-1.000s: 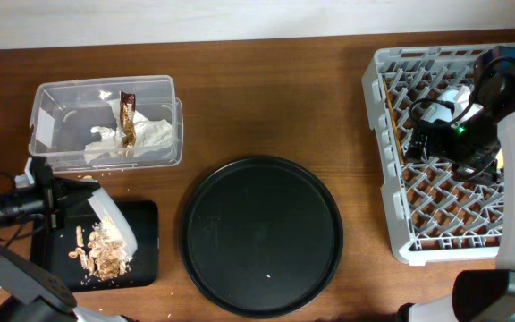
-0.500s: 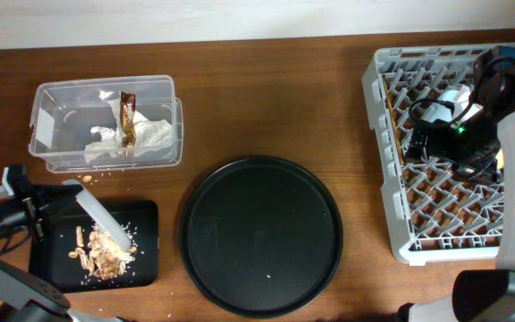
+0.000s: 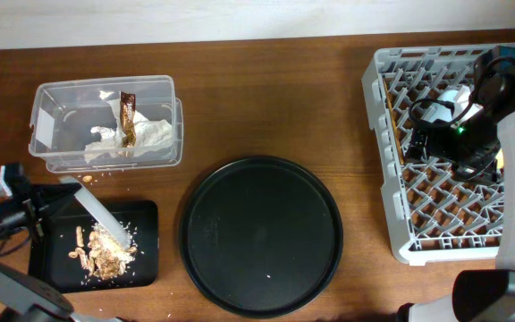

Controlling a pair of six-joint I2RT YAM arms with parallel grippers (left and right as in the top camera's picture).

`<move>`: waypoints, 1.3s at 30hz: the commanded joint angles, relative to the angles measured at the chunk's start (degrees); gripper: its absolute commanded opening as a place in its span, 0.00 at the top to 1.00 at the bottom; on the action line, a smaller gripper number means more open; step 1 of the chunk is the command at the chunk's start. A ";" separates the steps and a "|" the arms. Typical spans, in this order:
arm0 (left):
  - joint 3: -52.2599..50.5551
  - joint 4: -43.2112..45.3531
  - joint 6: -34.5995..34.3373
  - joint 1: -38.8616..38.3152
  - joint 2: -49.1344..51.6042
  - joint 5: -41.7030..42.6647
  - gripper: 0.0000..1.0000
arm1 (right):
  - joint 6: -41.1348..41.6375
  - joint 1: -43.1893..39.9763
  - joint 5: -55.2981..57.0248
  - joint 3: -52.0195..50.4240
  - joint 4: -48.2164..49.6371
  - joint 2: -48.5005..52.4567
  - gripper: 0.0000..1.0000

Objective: Sort waste into correct bins and load items into the dishwasher rack
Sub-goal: 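Carry the plate back and set it on the round black tray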

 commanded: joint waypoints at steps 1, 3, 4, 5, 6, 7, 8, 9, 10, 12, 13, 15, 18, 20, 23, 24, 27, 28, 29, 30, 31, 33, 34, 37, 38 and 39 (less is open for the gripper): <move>-0.15 0.17 -1.81 0.00 -3.43 1.66 0.99 | 0.26 -0.33 0.52 -0.13 0.02 -1.18 0.01; -0.15 -1.46 0.70 0.00 -3.43 2.71 0.99 | 0.26 -0.33 0.52 -0.13 0.02 -1.18 0.01; -0.15 -1.68 0.81 0.00 -3.43 2.45 0.99 | 0.26 -0.33 0.52 -0.13 0.02 -1.18 0.01; -0.15 -4.35 0.96 -0.07 -3.43 1.46 0.99 | 0.26 -0.33 0.52 -0.13 0.00 -1.18 0.01; -0.61 -4.31 0.98 -0.72 -4.11 1.11 0.99 | 0.26 -0.33 0.52 -0.13 0.00 -1.18 0.01; -0.87 -4.22 2.14 -1.40 -4.92 0.98 0.99 | 0.26 -0.33 0.52 -0.13 0.00 -1.18 0.01; -0.92 -4.22 2.64 -2.16 -5.42 0.81 0.99 | 0.26 -0.33 0.52 -0.13 0.00 -1.18 0.01; -0.92 -4.24 2.78 -2.99 -6.14 0.17 0.99 | 0.26 -0.33 0.52 -0.13 0.00 -1.18 0.01; -0.92 -4.28 2.78 -3.85 -6.97 0.07 0.99 | 0.26 -0.33 0.52 -0.13 0.02 -1.18 0.01; -0.92 -4.31 2.73 -5.51 -8.46 0.13 0.99 | 0.24 -0.33 0.52 -0.13 0.00 -1.18 0.01; -0.92 -4.28 2.73 -6.82 -9.55 0.13 0.99 | 0.26 -0.33 0.52 -0.13 0.00 -1.18 0.01; -0.92 -4.28 2.73 -8.96 -11.56 0.07 0.99 | 0.26 -0.33 0.52 -0.13 0.00 -1.18 0.01; -0.92 -3.78 2.73 -13.46 -15.74 -1.57 0.99 | 0.26 -0.33 0.52 -0.13 0.00 -1.18 0.01; -0.90 -2.64 2.21 -18.40 -18.73 -3.80 0.99 | 0.26 -0.33 0.52 -0.13 0.02 -1.18 0.01; -0.92 -0.07 -1.79 -25.18 -21.75 -6.05 0.99 | 0.26 -0.33 0.52 -0.13 0.02 -1.18 0.01; -0.92 2.69 -5.07 -29.29 -23.26 -7.04 0.99 | 0.26 -0.33 0.52 -0.13 0.00 -1.18 0.01; -0.90 11.65 -16.11 -40.24 -25.97 -11.47 0.99 | 0.26 -0.33 0.52 -0.13 0.02 -1.18 0.01; -0.92 14.97 -21.44 -44.52 -26.53 -15.74 0.99 | 0.26 -0.33 0.52 -0.13 0.00 -1.18 0.01; -0.92 17.29 -25.73 -47.98 -26.77 -20.00 0.99 | 0.26 -0.33 0.52 -0.13 0.00 -1.18 0.01; -0.92 19.78 -31.23 -52.74 -26.77 -25.79 0.99 | 0.26 -0.33 0.52 -0.13 0.00 -1.18 0.01; -0.92 21.94 -35.30 -57.53 -26.67 -30.71 0.99 | 0.26 -0.33 0.52 -0.13 0.00 -1.18 0.01; -0.92 27.15 -40.04 -68.43 -25.86 -37.94 0.99 | 0.26 -0.33 0.52 -0.13 0.00 -1.18 0.02; -0.92 29.59 -41.07 -73.02 -25.18 -40.65 0.99 | 0.26 -0.33 0.52 -0.13 0.00 -1.18 0.01; -0.92 34.67 -42.88 -84.26 -22.12 -49.94 0.99 | 0.26 -0.33 0.52 -0.13 0.00 -1.18 0.01; -0.92 35.34 -43.91 -87.06 -20.94 -53.11 0.99 | 0.26 -0.33 0.52 -0.13 0.02 -1.18 0.01; -0.92 35.71 -45.44 -89.72 -19.56 -56.30 0.99 | 0.26 -0.33 0.52 -0.13 0.02 -1.18 0.01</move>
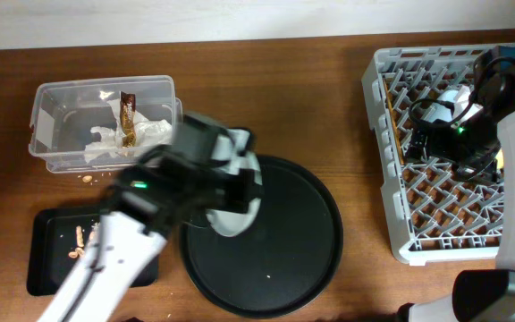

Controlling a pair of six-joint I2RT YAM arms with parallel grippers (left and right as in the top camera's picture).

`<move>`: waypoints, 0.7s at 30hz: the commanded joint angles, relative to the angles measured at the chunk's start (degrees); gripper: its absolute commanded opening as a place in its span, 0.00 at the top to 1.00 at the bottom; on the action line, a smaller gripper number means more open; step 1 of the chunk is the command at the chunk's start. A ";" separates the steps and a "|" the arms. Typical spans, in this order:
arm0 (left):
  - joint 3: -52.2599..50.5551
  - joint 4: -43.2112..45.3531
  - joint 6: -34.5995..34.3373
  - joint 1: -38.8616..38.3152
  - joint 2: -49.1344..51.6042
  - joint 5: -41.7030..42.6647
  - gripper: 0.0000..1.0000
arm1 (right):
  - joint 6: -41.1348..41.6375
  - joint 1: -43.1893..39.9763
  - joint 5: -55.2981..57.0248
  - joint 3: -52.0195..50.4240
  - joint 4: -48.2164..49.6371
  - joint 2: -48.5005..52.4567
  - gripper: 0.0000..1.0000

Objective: Sort waste into correct bins and load items into the dishwasher rack
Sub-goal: 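Carry the plate back and set it on the round black tray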

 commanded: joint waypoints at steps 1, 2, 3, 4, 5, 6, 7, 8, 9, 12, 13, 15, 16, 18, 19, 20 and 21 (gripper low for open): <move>0.13 1.70 -8.63 -11.04 5.68 -19.08 0.99 | 0.26 -0.33 0.52 -0.13 0.00 -1.18 0.01; 0.13 2.14 -9.29 -13.44 8.26 -20.09 0.99 | 0.26 -0.33 0.52 -0.13 0.00 -1.18 0.01; 0.13 2.62 -9.42 -14.53 10.14 -20.00 0.99 | 0.26 -0.33 0.52 -0.13 0.02 -1.18 0.01; 0.13 3.13 -9.66 -15.30 11.93 -19.78 0.99 | 0.26 -0.33 0.52 -0.13 0.00 -1.18 0.01; 0.13 3.76 -10.34 -16.00 14.29 -19.71 0.99 | 0.26 -0.33 0.52 -0.13 0.00 -1.18 0.01; 0.13 4.37 -11.45 -16.48 16.55 -19.39 0.99 | 0.26 -0.33 0.52 -0.13 0.02 -1.18 0.01; 0.13 5.20 -11.61 -16.74 18.36 -18.51 0.99 | 0.26 -0.33 0.52 -0.13 0.00 -1.18 0.01; 0.13 6.12 -11.58 -16.87 19.93 -17.44 0.99 | 0.26 -0.33 0.52 -0.13 0.00 -1.18 0.01; 0.13 6.91 -11.58 -16.94 21.14 -16.94 0.99 | 0.26 -0.33 0.52 -0.13 0.00 -1.18 0.01; 0.13 8.87 -11.58 -16.98 24.28 -15.52 0.99 | 0.26 -0.33 0.52 -0.13 0.00 -1.18 0.01; 0.13 9.03 -11.56 -16.98 24.87 -14.99 0.99 | 0.26 -0.33 0.52 -0.13 0.00 -1.18 0.01; 0.13 9.03 -11.56 -17.00 25.55 -13.49 0.93 | 0.26 -0.33 0.52 -0.13 0.00 -1.18 0.01; 0.13 8.98 -11.56 -17.00 25.68 -12.81 0.82 | 0.26 -0.33 0.52 -0.13 0.00 -1.18 0.01; 0.15 8.83 -11.56 -16.98 25.68 -11.50 0.58 | 0.26 -0.33 0.52 -0.13 0.00 -1.18 0.01; 0.15 8.76 -11.56 -16.98 25.68 -11.19 0.55 | 0.24 -0.33 0.52 -0.13 0.00 -1.18 0.01; 0.20 8.50 -11.56 -16.92 25.66 -11.15 0.54 | 0.26 -0.33 0.52 -0.13 0.00 -1.18 0.01; 0.35 7.98 -11.56 -16.76 25.51 -11.04 0.54 | 0.26 -0.33 0.52 -0.13 0.00 -1.18 0.01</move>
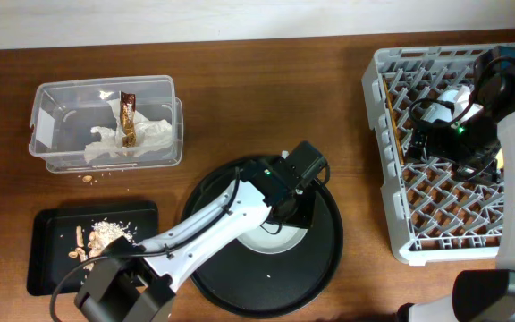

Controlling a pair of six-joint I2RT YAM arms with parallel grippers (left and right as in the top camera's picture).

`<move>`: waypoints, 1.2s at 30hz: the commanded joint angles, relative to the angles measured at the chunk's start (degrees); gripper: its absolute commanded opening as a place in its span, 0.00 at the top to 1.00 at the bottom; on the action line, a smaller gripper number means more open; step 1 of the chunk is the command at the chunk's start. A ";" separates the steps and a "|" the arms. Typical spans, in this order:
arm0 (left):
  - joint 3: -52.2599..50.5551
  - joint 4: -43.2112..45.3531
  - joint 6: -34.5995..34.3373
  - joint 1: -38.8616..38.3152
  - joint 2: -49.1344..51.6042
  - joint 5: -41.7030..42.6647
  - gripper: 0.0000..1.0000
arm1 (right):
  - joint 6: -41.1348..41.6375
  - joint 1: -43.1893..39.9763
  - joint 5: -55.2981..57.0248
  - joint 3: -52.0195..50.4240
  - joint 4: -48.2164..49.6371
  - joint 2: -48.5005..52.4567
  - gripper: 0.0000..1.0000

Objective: Sort waste into correct bins and load items into the dishwasher rack
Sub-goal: 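Carry the plate back and set it on the round black tray, then reach the right gripper to the white plate and grip its rim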

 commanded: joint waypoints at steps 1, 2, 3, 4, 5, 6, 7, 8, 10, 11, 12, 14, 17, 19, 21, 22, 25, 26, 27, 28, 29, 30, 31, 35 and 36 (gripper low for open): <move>0.72 -1.66 0.02 0.33 0.00 2.95 0.53 | 0.24 -0.33 0.50 -0.13 0.02 -1.18 0.01; 1.44 -2.99 0.04 1.09 -0.72 4.55 0.53 | 0.26 -0.33 0.50 -0.13 0.02 -1.18 0.01; 1.99 -4.07 0.07 1.86 -1.40 5.18 0.53 | 0.26 -0.33 0.50 -0.13 0.00 -1.18 0.02; 2.86 -5.81 0.07 3.10 -2.51 5.51 0.53 | 0.26 -0.33 0.50 -0.13 0.00 -1.18 0.01; 4.46 -8.90 1.16 5.66 -4.66 5.38 0.53 | 0.26 -0.33 0.50 -0.13 0.02 -1.18 0.01; 5.40 -10.64 2.25 7.54 -6.16 4.85 0.53 | 0.26 -0.33 0.50 -0.13 0.00 -1.18 0.01; 6.34 -12.48 2.99 9.57 -7.78 3.72 0.53 | 0.26 -0.33 0.50 -0.13 0.00 -1.18 0.01; 7.61 -15.28 3.13 12.94 -10.49 0.52 0.52 | 0.26 -0.33 0.50 -0.13 0.00 -1.18 0.01; 8.83 -18.38 3.08 18.64 -14.84 -5.90 0.51 | 0.26 -0.33 0.50 -0.13 0.00 -1.18 0.01; 8.94 -19.21 2.84 21.73 -16.96 -8.63 0.41 | 0.26 -0.33 0.50 -0.13 0.00 -1.18 0.01; 8.94 -19.74 2.89 25.35 -19.23 -9.97 0.20 | 0.26 -0.33 0.50 -0.13 0.00 -1.18 0.01; 8.92 -20.85 2.91 32.50 -22.69 -11.08 0.01 | 0.26 -0.33 0.50 -0.13 0.00 -1.18 0.01; 8.92 -23.61 2.91 43.39 -25.92 -11.08 0.01 | 0.26 -0.33 0.50 -0.13 0.00 -1.18 0.01; 8.92 -25.40 2.91 48.92 -26.38 -11.08 0.01 | 0.26 -0.33 0.50 -0.13 0.00 -1.18 0.01; 8.90 -27.58 2.89 53.55 -26.32 -10.49 0.01 | 0.28 -0.33 0.48 -0.13 2.40 -1.18 0.01; 8.90 -28.13 2.89 54.75 -26.32 -10.14 0.01 | 0.26 -0.33 0.48 -0.13 5.14 -1.18 0.01; 8.90 -28.24 2.91 56.50 -26.32 -10.23 0.01 | 1.79 -0.33 -4.72 -0.13 10.08 -1.11 0.01; 8.90 -28.26 2.91 56.48 -26.34 -10.21 0.01 | 1.77 -0.33 -7.50 -0.13 9.75 -1.11 0.01; 8.90 -28.26 2.91 56.48 -26.34 -10.21 0.01 | 1.75 -0.33 -10.36 -0.13 8.07 -1.11 0.01; 8.90 -28.24 2.91 56.48 -26.32 -10.21 0.01 | 1.77 -0.33 -13.38 -0.13 7.93 -1.11 0.01; 8.90 -28.24 2.91 56.48 -26.32 -10.23 0.01 | 1.70 0.11 -17.94 -0.20 7.98 -1.07 0.01; 8.90 -28.24 2.91 56.48 -26.32 -10.21 0.01 | 0.85 1.66 -20.15 -0.90 7.98 -1.07 0.02; 8.90 -28.26 2.91 56.48 -26.32 -10.21 0.01 | -0.02 3.43 -19.87 -1.75 7.93 -1.07 0.03; 8.90 -28.26 2.91 56.48 -26.32 -10.21 0.01 | -1.01 13.38 -12.96 -9.79 10.10 -1.05 0.01; 8.90 -28.24 2.91 56.48 -26.32 -10.21 0.01 | -0.83 16.57 -11.47 -13.75 12.15 -1.05 0.01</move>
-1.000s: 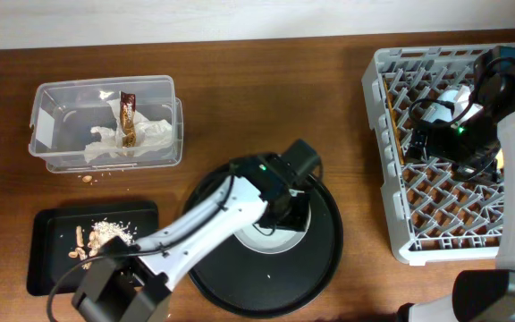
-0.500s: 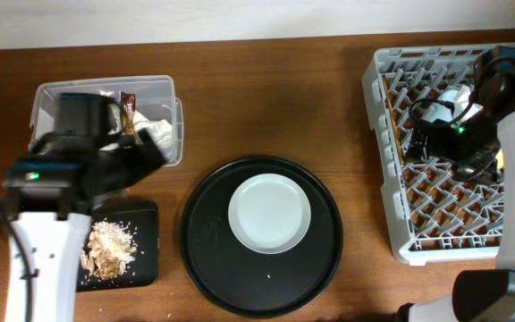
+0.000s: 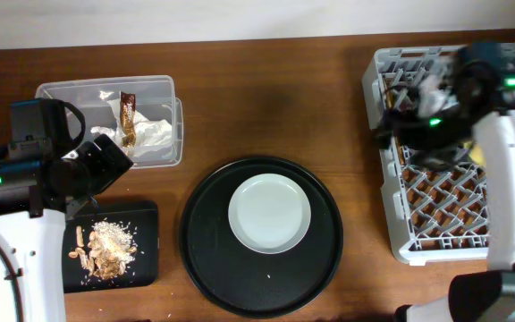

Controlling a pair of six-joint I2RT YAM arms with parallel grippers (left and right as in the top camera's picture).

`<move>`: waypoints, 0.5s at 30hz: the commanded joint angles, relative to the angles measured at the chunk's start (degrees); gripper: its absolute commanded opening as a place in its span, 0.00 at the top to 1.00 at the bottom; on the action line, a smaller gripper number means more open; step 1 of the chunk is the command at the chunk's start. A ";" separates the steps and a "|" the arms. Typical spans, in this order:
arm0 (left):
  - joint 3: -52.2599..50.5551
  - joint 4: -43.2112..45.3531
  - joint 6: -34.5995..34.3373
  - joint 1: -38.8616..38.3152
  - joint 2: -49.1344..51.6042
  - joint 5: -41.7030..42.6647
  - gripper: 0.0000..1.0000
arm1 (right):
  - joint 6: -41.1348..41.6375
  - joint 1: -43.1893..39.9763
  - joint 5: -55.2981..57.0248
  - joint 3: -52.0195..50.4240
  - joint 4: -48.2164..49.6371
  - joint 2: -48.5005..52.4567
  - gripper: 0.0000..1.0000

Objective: Sort waste into correct bins and load items into the dishwasher rack
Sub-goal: 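Reach the right gripper to the white plate and grip its rim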

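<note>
A white plate (image 3: 269,213) lies flat in the middle of the round black tray (image 3: 208,268), with nothing touching it. My left gripper (image 3: 113,159) hangs at the far left, between the clear bin (image 3: 56,94) and the small black tray (image 3: 47,268) of food scraps (image 3: 104,243). The overhead view does not show how its jaws stand. The clear bin holds a brown wrapper (image 3: 128,114) and crumpled tissue (image 3: 150,134). My right gripper (image 3: 405,121) is blurred over the left part of the white dishwasher rack (image 3: 392,215), so its state is unclear.
A few crumbs lie on the wood between the bin and the scrap tray. The rack fills the right edge of the table. Bare wood runs between the round tray and the rack.
My left arm has left the plate on the round tray and is now back at the far left by the bin. My right arm has shifted left over the rack.
My left gripper first held the white plate tilted over the scrap tray. Then the arm was carrying the plate over the round tray's left edge, then setting it at the tray's middle. Now the plate lies there alone and the arm is back at the left.
</note>
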 commanded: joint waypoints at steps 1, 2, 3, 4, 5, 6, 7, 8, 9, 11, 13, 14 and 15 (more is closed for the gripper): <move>0.20 -0.09 0.72 0.35 0.00 -0.04 0.01 | 0.09 11.10 3.78 -12.63 5.73 -0.59 0.01; 0.20 -0.11 0.72 0.35 0.00 -0.04 0.01 | 1.60 14.01 3.74 -17.25 9.27 -0.46 0.01; 0.20 -0.09 0.72 0.35 0.00 -0.02 0.01 | 3.34 16.06 3.74 -20.55 12.20 -0.28 0.01; 0.20 -0.11 0.72 0.35 0.00 -0.04 0.01 | 4.96 17.86 3.69 -23.37 15.08 -0.04 0.01; 0.20 -0.09 0.72 0.35 0.00 -0.04 0.01 | 6.16 19.96 3.48 -26.60 18.99 0.28 0.01; 0.20 -0.11 0.72 0.35 0.00 -0.04 0.01 | 6.78 21.84 2.97 -28.76 22.03 0.63 0.01; 0.20 -0.11 0.72 0.35 0.00 -0.02 0.01 | 6.78 23.21 2.08 -30.10 23.80 0.87 0.05; 0.20 -0.09 0.72 0.35 0.00 -0.02 0.01 | 6.78 24.39 0.94 -30.77 25.44 1.01 0.08; 0.20 -0.11 0.72 0.35 0.00 -0.02 0.01 | 6.78 25.31 0.09 -30.82 26.80 1.03 0.12; 0.20 -0.09 0.72 0.35 0.00 -0.02 0.01 | 6.78 26.45 -0.09 -30.82 28.96 1.01 0.10; 0.20 -0.09 0.72 0.35 0.00 -0.04 0.01 | 7.26 26.64 1.25 -30.82 30.36 1.07 0.06; 0.20 -0.11 0.72 0.35 0.00 -0.04 0.01 | 8.68 26.64 2.58 -30.82 30.51 1.11 0.07; 0.20 -0.11 0.72 0.35 0.00 -0.02 0.01 | 10.80 26.64 4.55 -30.84 30.49 1.20 0.11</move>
